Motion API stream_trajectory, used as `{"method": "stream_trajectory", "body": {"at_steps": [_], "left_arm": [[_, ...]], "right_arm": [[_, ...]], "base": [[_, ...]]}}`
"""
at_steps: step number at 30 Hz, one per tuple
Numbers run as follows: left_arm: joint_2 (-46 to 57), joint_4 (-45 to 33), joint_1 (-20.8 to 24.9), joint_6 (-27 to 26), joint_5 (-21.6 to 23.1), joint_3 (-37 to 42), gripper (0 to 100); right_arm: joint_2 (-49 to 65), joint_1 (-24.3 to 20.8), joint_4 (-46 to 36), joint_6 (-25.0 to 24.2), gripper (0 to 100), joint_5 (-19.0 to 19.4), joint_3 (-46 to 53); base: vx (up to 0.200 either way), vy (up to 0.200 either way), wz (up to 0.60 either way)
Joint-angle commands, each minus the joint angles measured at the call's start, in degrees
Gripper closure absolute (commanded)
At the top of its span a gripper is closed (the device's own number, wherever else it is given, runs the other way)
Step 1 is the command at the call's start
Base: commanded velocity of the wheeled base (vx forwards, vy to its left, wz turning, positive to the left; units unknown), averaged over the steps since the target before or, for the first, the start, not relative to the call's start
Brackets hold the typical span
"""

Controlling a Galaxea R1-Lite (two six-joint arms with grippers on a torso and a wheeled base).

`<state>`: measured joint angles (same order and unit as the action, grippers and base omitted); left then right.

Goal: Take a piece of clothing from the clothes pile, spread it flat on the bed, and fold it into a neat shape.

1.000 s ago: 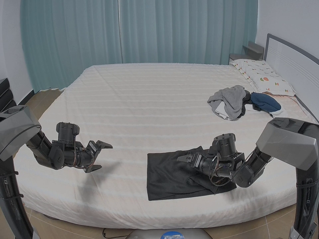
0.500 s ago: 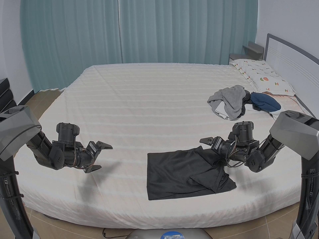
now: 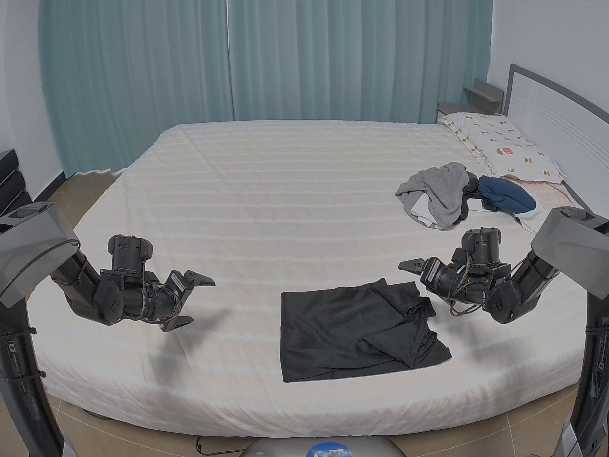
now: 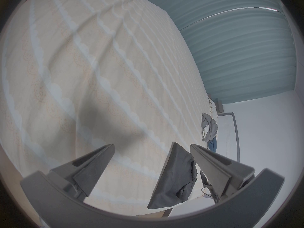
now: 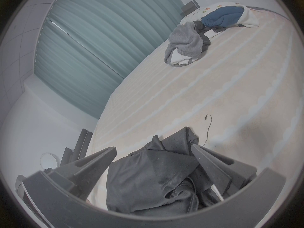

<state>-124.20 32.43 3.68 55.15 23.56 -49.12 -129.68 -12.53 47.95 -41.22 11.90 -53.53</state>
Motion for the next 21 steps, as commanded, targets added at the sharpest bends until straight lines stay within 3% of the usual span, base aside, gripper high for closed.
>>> {"method": "stream_trajectory", "body": {"at_steps": [1,10,21], "left_arm": [[-0.08,0.0,0.01,0.05,-0.01,-0.1,0],[-0.17,0.09,0.1,0.05,-0.01,-0.01,0],[-0.26,0.09,0.1,0.05,-0.01,-0.1,0]], "right_arm": [[5.85,-2.94,-1.72,0.0,0,2.34,3.87],[4.35,-10.32,-1.89,-0.09,0,3.04,7.12],[-3.21,-7.16,-2.15,1.4,0,0.14,2.55]], "base": [[0.0,0.0,0.0],[0.0,0.0,0.0],[0.0,0.0,0.0]]}}
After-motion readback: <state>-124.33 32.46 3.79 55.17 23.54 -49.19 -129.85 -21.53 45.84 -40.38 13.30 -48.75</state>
